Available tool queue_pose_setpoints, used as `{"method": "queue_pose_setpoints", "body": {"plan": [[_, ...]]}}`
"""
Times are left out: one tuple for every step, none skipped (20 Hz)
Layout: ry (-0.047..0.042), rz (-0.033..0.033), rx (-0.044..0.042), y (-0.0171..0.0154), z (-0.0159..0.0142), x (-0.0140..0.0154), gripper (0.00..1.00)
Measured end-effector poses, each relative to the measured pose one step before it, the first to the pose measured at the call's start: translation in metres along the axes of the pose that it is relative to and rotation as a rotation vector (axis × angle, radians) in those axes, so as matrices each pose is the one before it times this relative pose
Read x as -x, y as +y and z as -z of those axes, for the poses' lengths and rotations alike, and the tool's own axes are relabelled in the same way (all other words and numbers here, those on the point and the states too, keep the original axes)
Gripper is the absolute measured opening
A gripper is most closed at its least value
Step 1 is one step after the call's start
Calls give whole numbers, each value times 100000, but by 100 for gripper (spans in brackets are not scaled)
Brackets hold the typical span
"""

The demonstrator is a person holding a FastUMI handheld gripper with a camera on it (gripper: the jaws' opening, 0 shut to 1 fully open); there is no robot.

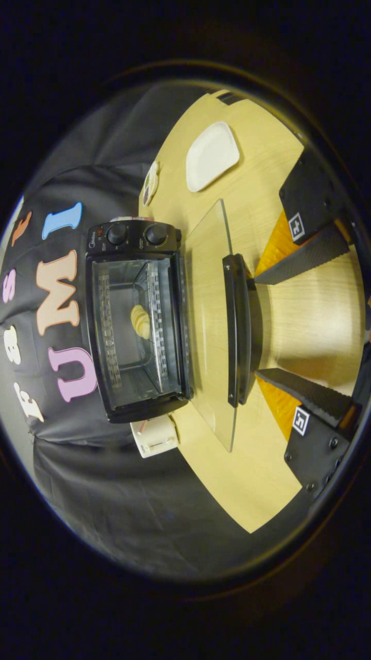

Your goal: Open the toaster oven, put the food inside, and close the toaster oven door.

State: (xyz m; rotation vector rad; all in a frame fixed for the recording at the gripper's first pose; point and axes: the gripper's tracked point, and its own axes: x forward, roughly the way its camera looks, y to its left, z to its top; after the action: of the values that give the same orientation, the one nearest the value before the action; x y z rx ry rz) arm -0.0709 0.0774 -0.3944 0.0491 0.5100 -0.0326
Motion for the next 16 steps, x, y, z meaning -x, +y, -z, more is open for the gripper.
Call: {"method": "queue_pose_setpoints", "body": {"plan": [[-991,-245,157,-95,-462,43,100],[-1142,-443,-448,41,-566,124,100],[-1236,-640,-589,136,-617,92,100],[-1062,-903,-512,190,-644,149,100],[-1121,-897,-787,202,-651,6,100],[-1373,-822,-711,253,-811,48,100],[-1655,-549,-411,255,-978,-19,100],[-1960,55,-73,177,-1026,64,100],[-2267,353,402,160,-1034,-91,100],[-2166,1016,1416,162,-881,-179,100],[-1712,769,1410,-14,-984,-337,100],[-1199,6,322,7,-968,-480,100],[-1379,-408,-385,234,-940,-527,100],[-1609,137,-351,109,-1093,-486,100],[-1907,413,137,-22,-1014,-495,100],[-1358,632,270,-94,-882,-671,100]]}}
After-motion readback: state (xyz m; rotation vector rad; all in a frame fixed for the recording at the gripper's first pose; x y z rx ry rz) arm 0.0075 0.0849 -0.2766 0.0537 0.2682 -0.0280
